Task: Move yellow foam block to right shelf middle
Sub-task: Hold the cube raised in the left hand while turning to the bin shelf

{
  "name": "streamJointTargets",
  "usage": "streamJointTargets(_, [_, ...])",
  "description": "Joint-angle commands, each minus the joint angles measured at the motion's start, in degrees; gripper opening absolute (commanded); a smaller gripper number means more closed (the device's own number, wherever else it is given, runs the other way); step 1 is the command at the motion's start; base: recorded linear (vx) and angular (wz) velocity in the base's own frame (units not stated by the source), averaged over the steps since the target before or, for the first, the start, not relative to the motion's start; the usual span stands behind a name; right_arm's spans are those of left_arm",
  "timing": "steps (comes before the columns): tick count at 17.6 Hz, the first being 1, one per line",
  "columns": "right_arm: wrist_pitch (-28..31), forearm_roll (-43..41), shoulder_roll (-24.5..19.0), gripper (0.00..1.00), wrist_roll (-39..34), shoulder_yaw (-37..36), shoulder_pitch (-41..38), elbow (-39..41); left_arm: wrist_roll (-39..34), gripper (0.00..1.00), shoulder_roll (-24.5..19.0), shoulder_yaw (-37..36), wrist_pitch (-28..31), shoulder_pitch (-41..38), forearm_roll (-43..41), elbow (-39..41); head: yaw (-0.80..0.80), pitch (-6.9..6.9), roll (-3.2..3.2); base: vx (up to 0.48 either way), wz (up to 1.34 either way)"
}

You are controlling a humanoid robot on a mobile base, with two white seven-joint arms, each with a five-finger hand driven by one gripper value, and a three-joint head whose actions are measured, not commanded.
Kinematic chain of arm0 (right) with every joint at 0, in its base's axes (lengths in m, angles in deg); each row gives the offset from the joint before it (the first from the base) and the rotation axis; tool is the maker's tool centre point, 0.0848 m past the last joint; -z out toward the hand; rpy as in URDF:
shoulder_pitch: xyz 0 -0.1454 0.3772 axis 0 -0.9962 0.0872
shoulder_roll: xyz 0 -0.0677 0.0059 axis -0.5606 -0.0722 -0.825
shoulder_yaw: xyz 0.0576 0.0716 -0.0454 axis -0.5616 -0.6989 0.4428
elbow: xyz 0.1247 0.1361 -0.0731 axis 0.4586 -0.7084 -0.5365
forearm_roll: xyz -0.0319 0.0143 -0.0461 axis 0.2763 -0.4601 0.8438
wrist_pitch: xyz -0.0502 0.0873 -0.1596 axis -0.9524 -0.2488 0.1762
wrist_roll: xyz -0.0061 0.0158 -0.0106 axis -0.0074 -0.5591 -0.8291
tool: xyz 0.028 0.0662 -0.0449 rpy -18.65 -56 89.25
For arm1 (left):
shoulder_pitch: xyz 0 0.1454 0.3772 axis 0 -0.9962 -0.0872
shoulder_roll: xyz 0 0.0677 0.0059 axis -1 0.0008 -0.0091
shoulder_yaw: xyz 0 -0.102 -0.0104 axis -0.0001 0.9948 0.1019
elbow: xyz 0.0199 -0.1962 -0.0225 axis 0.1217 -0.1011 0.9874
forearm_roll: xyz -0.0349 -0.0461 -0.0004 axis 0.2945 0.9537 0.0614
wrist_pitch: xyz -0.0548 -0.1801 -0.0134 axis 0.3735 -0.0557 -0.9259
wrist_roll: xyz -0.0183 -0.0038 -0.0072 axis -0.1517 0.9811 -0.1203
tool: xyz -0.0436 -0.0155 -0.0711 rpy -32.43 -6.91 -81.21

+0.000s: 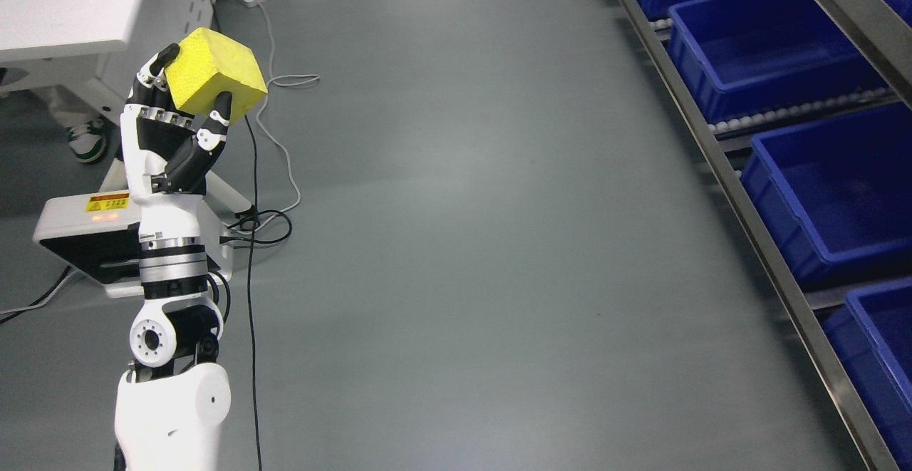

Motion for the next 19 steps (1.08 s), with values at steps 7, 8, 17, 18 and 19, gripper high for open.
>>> streamJointTargets(7, [0.0,-0.1,1.0,1.0,0.0,0.0,0.2,1.0,0.0,0.39,-0.9,4.2,0.0,-0.6,-0.1,1.5,0.0,0.0,0.0,0.185,0.36])
streamJointTargets(8, [0.0,0.0,1.0,1.0,0.0,0.0,0.1,1.0,0.0,0.39,-0.9,4.2,0.0,-0.5,0.0,1.5,0.0,0.0,0.0,0.269,0.02])
streamJointTargets(17, [0.0,0.0,1.0,1.0,0.0,0.0,0.1,1.0,0.0,0.39,-0.9,3.8,0.0,0.3,-0.1,1.5,0.0,0.0,0.0,0.323,-0.19])
streamJointTargets(18, [0.0,0.0,1.0,1.0,0.0,0.0,0.1,1.0,0.0,0.39,-0.9,4.0,0.0,0.3,0.0,1.5,0.0,0.0,0.0,0.368,-0.27])
streamJointTargets(19, [0.0,0.0,1.0,1.0,0.0,0.0,0.1,1.0,0.0,0.39,-0.9,4.0,0.0,0.3,0.0,1.5,0.0,0.0,0.0,0.315,-0.23])
